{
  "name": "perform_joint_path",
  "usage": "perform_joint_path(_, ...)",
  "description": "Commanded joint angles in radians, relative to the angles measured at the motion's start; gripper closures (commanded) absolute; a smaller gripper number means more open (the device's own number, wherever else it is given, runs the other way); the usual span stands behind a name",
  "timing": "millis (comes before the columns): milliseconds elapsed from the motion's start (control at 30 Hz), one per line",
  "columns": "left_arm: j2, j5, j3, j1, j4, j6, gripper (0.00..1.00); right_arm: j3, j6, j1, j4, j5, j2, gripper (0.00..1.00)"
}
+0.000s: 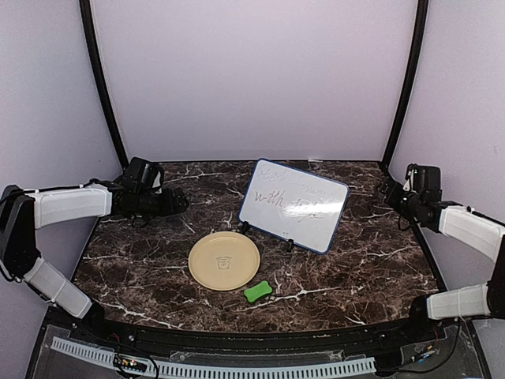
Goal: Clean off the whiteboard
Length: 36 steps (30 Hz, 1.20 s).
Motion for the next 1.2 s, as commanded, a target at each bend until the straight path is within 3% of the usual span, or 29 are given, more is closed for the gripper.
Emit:
perform_joint_path(0, -0.02, -0.038, 0.005, -0.018, -0.051, -0.025, 0.01, -0.024, 0.0, 0.008, 0.074, -0.005, -0.056, 0.01)
perform_joint_path(233, -0.091, 0.086, 0.016, -0.095, -0.093, 0.179, 0.01, -0.029, -0.059, 0.01, 0.066, -0.1, -0.118, 0.01)
perform_joint_path(433, -0.018, 0.069, 0.201, -0.385, -0.32, 0.379, 0.01, -0.012, -0.108, 0.011, 0.037, -0.193, -0.118, 0.01)
perform_joint_path(600, 0.063, 0.127, 0.308, -0.553, -0.458, 0.496, 0.01, -0.034, -0.121, 0.009, 0.055, -0.256, -0.137, 0.01)
perform_joint_path(833, 0.22, 0.052, 0.431, -0.763, -0.651, 0.561, 0.02, -0.039, -0.132, 0.003, 0.057, -0.291, -0.154, 0.01)
perform_joint_path(967, 0.316, 0.076, 0.515, -0.808, -0.713, 0.533, 0.13, -0.042, -0.124, -0.004, 0.065, -0.307, -0.147, 0.01)
perform_joint_path(1167, 0.436, 0.097, 0.658, -0.819, -0.755, 0.446, 0.21, -0.062, -0.111, -0.008, 0.09, -0.332, -0.142, 0.01)
